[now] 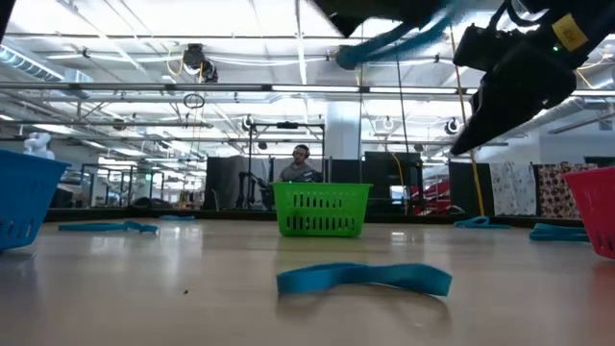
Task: Sort rubber bands into baskets
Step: Put the blue rubber band into the red bin
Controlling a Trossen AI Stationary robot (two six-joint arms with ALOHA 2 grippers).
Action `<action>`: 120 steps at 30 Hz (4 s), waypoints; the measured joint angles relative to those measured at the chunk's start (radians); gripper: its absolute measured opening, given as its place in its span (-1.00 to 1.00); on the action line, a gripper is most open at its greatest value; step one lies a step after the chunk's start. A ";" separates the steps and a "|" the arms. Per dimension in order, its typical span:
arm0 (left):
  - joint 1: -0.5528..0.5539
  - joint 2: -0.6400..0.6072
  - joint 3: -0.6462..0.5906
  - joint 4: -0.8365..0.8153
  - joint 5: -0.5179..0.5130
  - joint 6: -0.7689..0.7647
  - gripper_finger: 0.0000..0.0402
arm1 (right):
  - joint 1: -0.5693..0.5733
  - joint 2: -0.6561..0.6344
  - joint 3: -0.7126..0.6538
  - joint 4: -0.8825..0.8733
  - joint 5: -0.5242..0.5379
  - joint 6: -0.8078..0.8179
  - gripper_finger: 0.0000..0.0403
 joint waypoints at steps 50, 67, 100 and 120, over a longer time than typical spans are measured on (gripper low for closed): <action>0.164 0.497 0.183 1.063 0.026 -0.116 -0.99 | 0.062 -0.092 0.000 -0.178 0.240 0.065 -0.37; 0.147 0.657 0.529 0.724 0.058 -0.035 -0.94 | 0.062 -0.092 0.000 -0.188 0.234 0.065 -0.37; 0.155 0.547 0.528 0.341 -0.030 -0.015 -0.25 | 0.062 -0.091 0.000 -0.187 0.235 0.098 -0.37; 0.247 0.176 0.528 -0.768 -0.152 0.011 -0.25 | 0.062 -0.092 0.000 -0.200 0.236 0.142 -0.37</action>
